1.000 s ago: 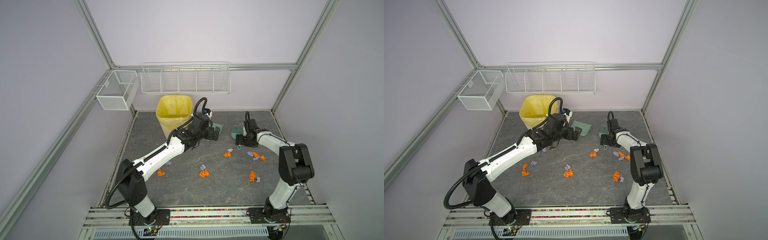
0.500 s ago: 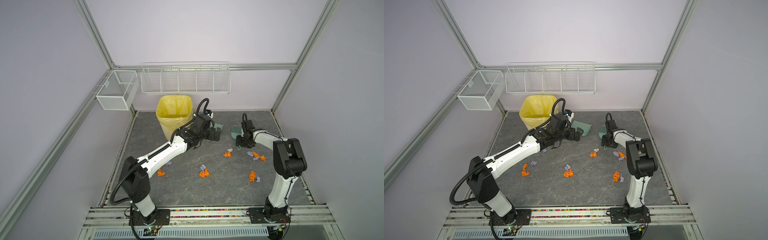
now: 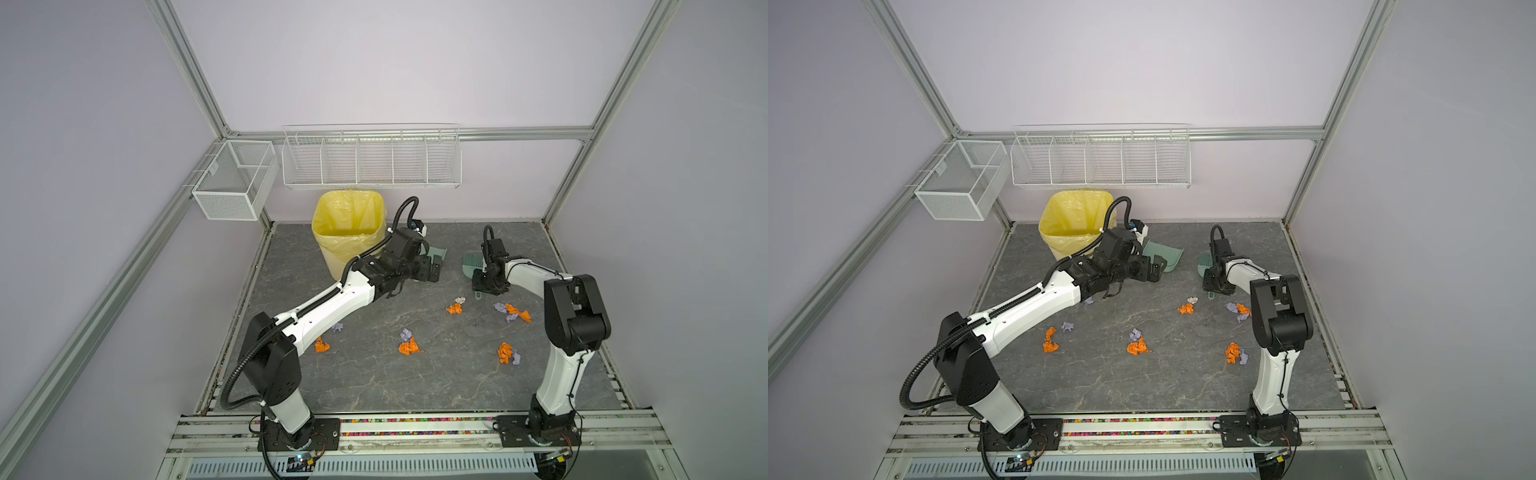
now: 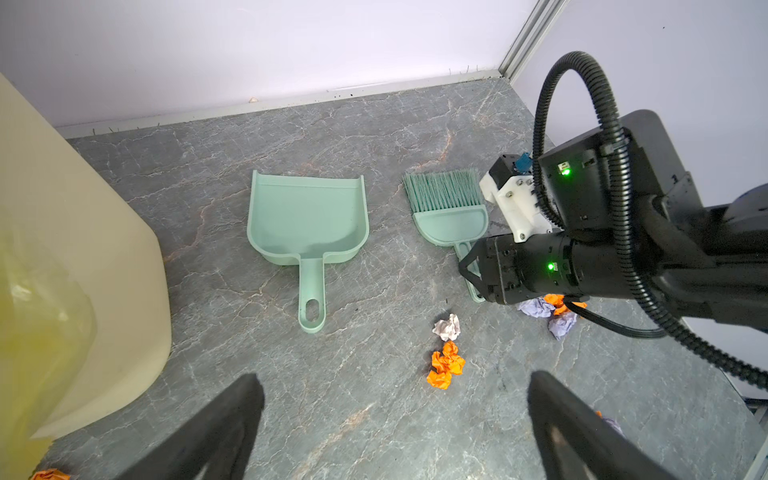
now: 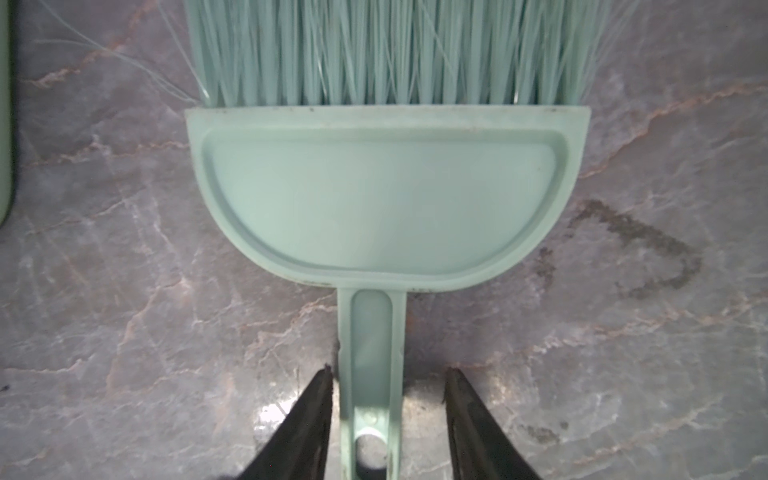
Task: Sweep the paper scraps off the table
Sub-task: 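Close the right gripper on the green brush handle and lift it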
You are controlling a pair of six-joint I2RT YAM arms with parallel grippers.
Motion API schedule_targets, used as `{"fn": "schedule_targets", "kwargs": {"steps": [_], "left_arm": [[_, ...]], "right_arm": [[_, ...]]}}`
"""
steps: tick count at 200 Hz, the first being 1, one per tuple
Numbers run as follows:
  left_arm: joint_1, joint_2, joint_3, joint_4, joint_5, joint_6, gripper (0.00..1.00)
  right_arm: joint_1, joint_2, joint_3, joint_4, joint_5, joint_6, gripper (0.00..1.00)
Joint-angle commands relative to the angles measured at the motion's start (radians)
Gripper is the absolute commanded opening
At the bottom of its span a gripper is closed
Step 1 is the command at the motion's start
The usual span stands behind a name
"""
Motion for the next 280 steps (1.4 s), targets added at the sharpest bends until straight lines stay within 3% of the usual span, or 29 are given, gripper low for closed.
{"fn": "schedule_targets", "kwargs": {"steps": [1,143,209,280], "left_arm": [[-0.005,0.015,0.034,-0.022,0.007,-0.011,0.99],[-0.005,0.014,0.015,-0.03,0.001,0.001,0.99],[-0.004,0.029,0.034,-0.038,-0.019,-0.016,0.99],[0.003,0.049,0.047,-0.031,-0.001,-0.061,0.99]], "right_arm": [[0.03,0.036,0.006,-0.026,-0.002,0.017,0.46],[0.046,0.046,0.004,-0.046,0.023,0.028,0.14],[0.045,-0.048,0.001,-0.041,0.0,0.025,0.07],[0.042,-0.17,-0.036,-0.041,-0.007,0.016,0.07]]}}
